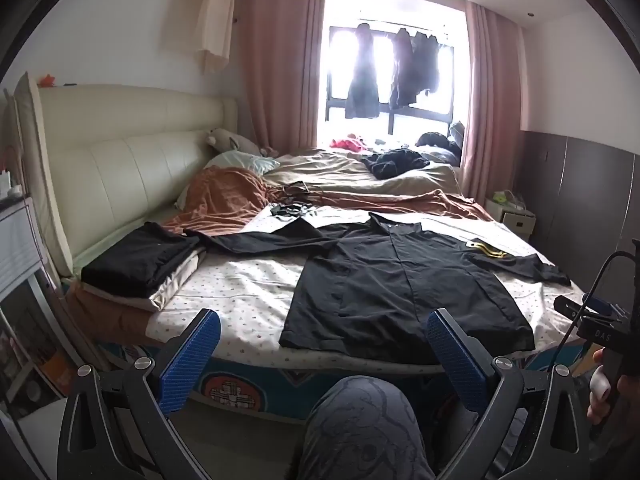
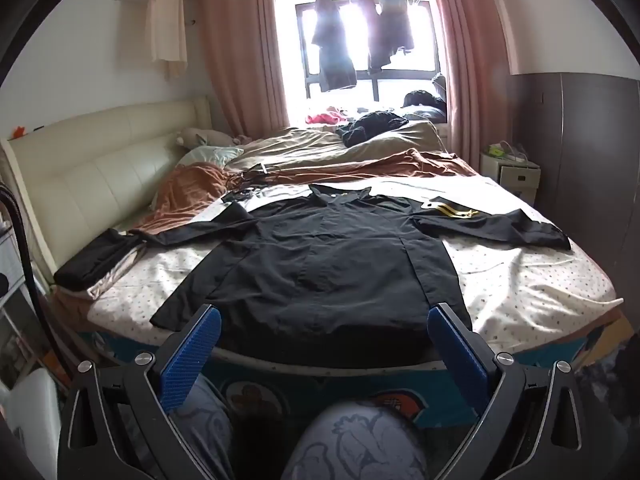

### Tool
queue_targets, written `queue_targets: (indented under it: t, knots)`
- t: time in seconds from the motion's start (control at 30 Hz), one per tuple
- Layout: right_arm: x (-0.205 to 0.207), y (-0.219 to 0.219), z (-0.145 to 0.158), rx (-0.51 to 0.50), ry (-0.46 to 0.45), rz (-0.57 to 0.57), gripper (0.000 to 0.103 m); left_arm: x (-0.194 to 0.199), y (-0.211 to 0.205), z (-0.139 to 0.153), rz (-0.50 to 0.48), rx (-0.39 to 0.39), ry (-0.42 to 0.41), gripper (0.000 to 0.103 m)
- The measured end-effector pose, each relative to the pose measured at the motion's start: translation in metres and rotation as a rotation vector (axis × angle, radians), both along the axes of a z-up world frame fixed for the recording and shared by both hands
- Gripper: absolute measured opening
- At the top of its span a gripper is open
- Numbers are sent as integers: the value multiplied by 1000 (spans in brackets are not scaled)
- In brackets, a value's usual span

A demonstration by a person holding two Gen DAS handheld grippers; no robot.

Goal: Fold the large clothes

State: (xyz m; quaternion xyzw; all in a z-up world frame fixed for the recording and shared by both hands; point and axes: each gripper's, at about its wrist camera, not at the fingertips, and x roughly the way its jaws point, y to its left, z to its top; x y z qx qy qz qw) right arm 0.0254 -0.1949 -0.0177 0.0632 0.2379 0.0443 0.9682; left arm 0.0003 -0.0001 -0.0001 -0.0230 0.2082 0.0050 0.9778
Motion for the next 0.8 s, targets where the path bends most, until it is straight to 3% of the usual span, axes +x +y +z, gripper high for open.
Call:
queue_targets:
  t: [0.8]
  knots:
    - [1, -1, -2, -1, 3, 0, 103, -2, 1, -7, 26, -8, 3, 103]
